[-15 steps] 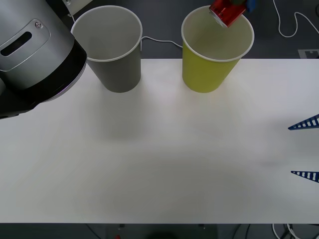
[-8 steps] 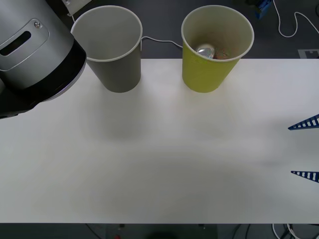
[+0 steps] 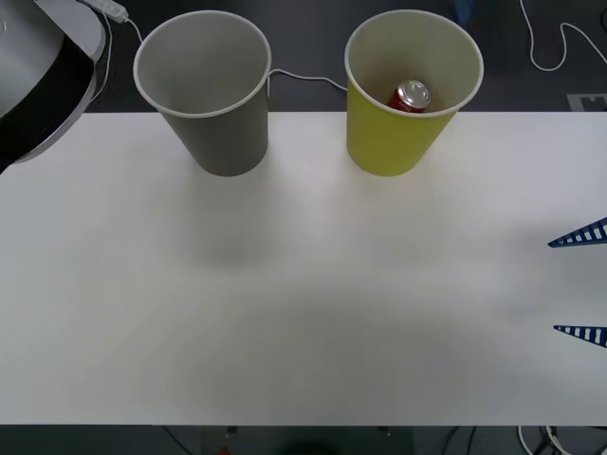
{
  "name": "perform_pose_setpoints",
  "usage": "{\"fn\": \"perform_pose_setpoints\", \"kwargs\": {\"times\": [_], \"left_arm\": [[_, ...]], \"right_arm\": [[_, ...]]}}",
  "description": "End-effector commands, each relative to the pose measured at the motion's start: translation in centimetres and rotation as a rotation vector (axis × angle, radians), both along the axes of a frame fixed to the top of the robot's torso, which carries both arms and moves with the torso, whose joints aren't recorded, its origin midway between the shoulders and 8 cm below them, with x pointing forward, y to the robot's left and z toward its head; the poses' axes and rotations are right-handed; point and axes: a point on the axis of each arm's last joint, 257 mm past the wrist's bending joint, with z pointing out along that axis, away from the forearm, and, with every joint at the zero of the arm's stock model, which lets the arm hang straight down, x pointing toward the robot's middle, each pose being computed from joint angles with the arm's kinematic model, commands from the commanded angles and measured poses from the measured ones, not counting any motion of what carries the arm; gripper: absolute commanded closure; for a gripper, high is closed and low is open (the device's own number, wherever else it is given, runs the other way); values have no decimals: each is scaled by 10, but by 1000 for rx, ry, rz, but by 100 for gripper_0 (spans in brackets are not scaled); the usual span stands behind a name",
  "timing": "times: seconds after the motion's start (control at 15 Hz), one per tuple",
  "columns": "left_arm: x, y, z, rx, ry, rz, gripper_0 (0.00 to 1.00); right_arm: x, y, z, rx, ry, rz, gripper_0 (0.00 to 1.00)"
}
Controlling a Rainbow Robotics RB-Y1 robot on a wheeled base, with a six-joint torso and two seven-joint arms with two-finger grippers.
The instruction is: Put the can into the green bin and the plastic bottle into the gray bin
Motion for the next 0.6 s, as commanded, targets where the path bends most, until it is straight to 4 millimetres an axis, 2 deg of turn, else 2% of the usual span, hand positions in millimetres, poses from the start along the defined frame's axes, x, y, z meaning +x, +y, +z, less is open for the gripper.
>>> {"fn": "perform_pose_setpoints", "kwargs": {"times": [0.07,0.27,0.6], "left_arm": [[-4,41,6,-16,49,-69,0],[-10,82,1,-55,58,-131,0],[-37,157,-24,-27,22,-201,0]], "right_arm": [[0,0,0,0,0,0,0],[0,0,0,0,0,0,0],[0,0,0,0,0,0,0]]}}
